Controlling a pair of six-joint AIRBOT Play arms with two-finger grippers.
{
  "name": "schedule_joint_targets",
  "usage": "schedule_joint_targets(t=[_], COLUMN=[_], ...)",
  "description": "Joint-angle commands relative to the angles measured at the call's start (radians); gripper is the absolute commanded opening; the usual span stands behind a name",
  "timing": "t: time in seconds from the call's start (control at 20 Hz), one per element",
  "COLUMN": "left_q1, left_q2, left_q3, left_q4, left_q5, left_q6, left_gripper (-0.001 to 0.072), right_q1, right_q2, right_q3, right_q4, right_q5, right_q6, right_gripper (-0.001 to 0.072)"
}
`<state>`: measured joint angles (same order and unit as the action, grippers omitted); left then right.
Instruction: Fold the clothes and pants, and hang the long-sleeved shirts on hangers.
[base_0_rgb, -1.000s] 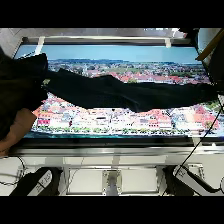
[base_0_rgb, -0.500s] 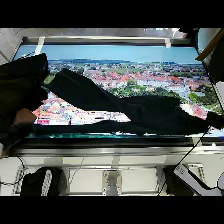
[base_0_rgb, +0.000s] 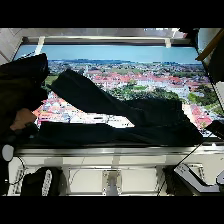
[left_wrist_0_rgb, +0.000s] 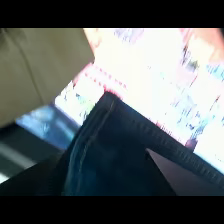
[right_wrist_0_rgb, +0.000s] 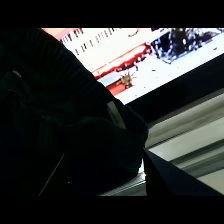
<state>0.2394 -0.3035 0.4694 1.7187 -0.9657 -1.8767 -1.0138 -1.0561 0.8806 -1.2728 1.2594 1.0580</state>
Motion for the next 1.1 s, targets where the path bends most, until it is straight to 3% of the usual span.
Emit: schedule_joint_targets(t=[0.0,0.15,0.25,0.5,0.75,1.05], left_q1=[0.001,0.008,0.008,0.040,0.074,0.077], left_q2=[-0.094,-0.381,-0.610,-1.041,-1.158,-1.224], left_q3=[0.131,0.263,0.343,0.566,0.704,0.718], left_q4=[0.002,-0.046,-0.108,-0.108,-0.180,-0.179], left_q5=[0.068,-0.104,-0.211,-0.482,-0.494,-0.498], left_q6=[-0.055,0.039,0.128,0.149,0.081,-0.009], left_gripper=[0.0541,0.0542,0.0541,0.0507,0.0512,0.0515], right_q1=[-0.008,-0.005,0.023,0.122,0.190,0.199], right_q2=[0.001,0.001,0.001,0.000,0.000,0.000], right_q3=[0.068,0.133,0.148,0.148,0.148,0.148], right_q4=[0.095,0.262,0.286,0.273,0.272,0.266], right_q5=[0.011,0.021,0.024,0.056,0.056,0.039], right_q6=[0.031,0.023,0.020,-0.005,-0.032,-0.058], right_gripper=[0.0506,0.0506,0.0506,0.0506,0.0506,0.0505])
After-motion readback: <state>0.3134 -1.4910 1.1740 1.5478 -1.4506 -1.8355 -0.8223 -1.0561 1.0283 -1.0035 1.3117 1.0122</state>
